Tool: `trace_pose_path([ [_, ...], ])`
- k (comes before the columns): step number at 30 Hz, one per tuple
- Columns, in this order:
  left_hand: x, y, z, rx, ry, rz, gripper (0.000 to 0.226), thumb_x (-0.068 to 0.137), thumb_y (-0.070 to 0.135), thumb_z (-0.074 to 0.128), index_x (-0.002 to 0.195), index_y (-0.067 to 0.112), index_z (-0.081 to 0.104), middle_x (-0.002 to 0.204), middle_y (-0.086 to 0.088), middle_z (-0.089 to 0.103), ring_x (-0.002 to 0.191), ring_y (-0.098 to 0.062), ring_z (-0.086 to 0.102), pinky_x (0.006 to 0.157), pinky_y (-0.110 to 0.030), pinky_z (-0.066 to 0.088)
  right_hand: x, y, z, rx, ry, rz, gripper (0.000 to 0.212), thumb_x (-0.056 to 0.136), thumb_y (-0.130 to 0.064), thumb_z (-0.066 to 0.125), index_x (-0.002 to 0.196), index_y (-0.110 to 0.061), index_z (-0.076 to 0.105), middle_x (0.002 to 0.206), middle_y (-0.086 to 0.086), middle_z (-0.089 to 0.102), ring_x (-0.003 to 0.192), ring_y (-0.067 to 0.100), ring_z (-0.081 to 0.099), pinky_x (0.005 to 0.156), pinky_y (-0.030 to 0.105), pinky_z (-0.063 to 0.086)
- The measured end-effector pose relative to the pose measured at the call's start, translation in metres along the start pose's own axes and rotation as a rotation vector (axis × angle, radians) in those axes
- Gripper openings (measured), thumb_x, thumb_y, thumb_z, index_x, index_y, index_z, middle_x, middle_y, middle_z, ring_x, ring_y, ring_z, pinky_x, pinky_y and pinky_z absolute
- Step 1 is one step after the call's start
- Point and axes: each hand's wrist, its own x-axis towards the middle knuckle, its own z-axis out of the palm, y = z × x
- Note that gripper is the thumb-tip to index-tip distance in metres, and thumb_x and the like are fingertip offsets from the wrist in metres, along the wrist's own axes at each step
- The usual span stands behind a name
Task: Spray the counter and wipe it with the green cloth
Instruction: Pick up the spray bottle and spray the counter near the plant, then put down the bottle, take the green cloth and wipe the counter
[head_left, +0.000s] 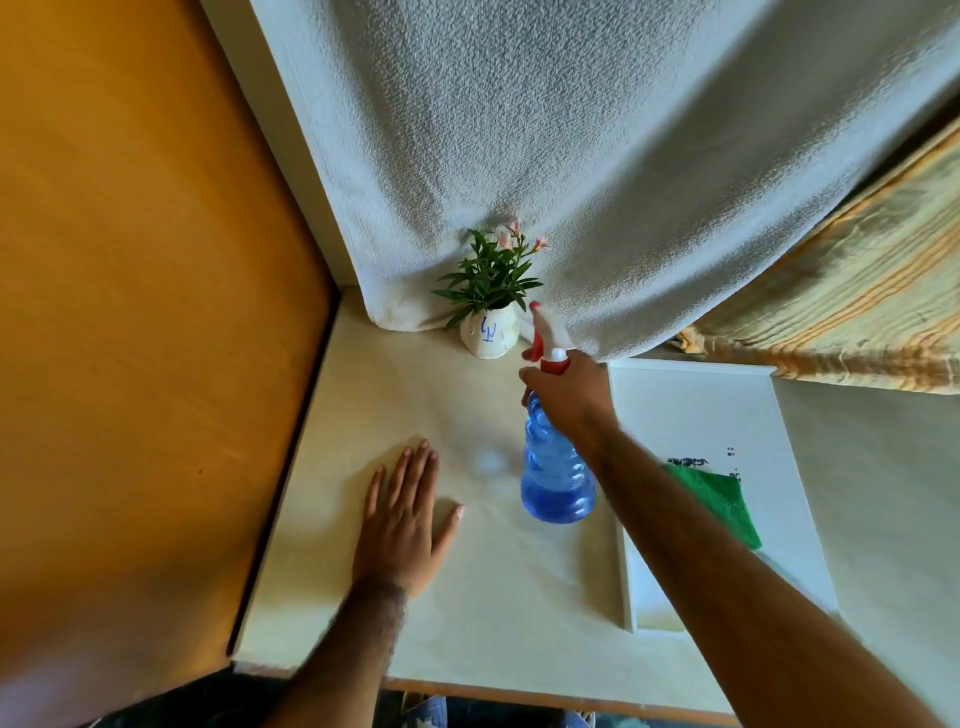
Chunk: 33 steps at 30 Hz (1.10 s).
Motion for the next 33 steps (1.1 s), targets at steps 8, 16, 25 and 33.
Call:
trace_pose_path([
  [8, 0.001, 0.001, -0.001, -0.008, -0.007, 0.009, 0.081, 0.102, 0.063, 0.031, 0.165, 0.011, 0.025, 0.173, -0.01, 0.026, 0.159, -0.03, 0.028, 0.127, -0.054, 0.025, 0.005, -0.009, -0.095, 0.355, 0.343, -0.283, 0.025, 0.075, 0.001, 0.069, 0.089, -0.017, 0.076, 0.068, -0.013, 0.073, 0.062, 0.009, 0.065, 0.062, 0.026, 0.055],
  [16, 0.001, 0.002, -0.002, -0.017, 0.002, 0.018, 0.081, 0.105, 0.065, 0.021, 0.163, 0.01, 0.029, 0.171, -0.012, 0.031, 0.157, -0.031, 0.033, 0.127, -0.052, 0.023, 0.038, 0.04, -0.129, 0.234, 0.44, -0.382, 0.013, 0.086, -0.013, 0.074, 0.094, -0.022, 0.07, 0.076, 0.02, 0.07, 0.071, 0.031, 0.071, 0.071, 0.036, 0.059],
  [25, 0.0, 0.0, 0.0, -0.012, 0.007, 0.026, 0.08, 0.102, 0.061, 0.033, 0.164, 0.011, 0.028, 0.172, -0.012, 0.03, 0.158, -0.03, 0.03, 0.127, -0.054, 0.026, 0.047, 0.066, -0.125, 0.313, 0.328, -0.402, 0.037, 0.083, -0.019, 0.084, 0.115, -0.015, 0.068, 0.078, 0.013, 0.068, 0.072, 0.018, 0.064, 0.073, 0.03, 0.056],
  [33, 0.001, 0.0, 0.0, -0.03, -0.03, 0.01, 0.081, 0.101, 0.062, 0.033, 0.165, 0.013, 0.024, 0.173, -0.01, 0.026, 0.16, -0.029, 0.026, 0.128, -0.055, 0.025, 0.038, 0.105, -0.13, 0.102, 0.269, -0.256, 0.082, 0.065, -0.05, 0.092, 0.133, -0.025, 0.052, 0.122, -0.003, 0.067, 0.113, 0.012, 0.064, 0.1, 0.035, 0.053],
])
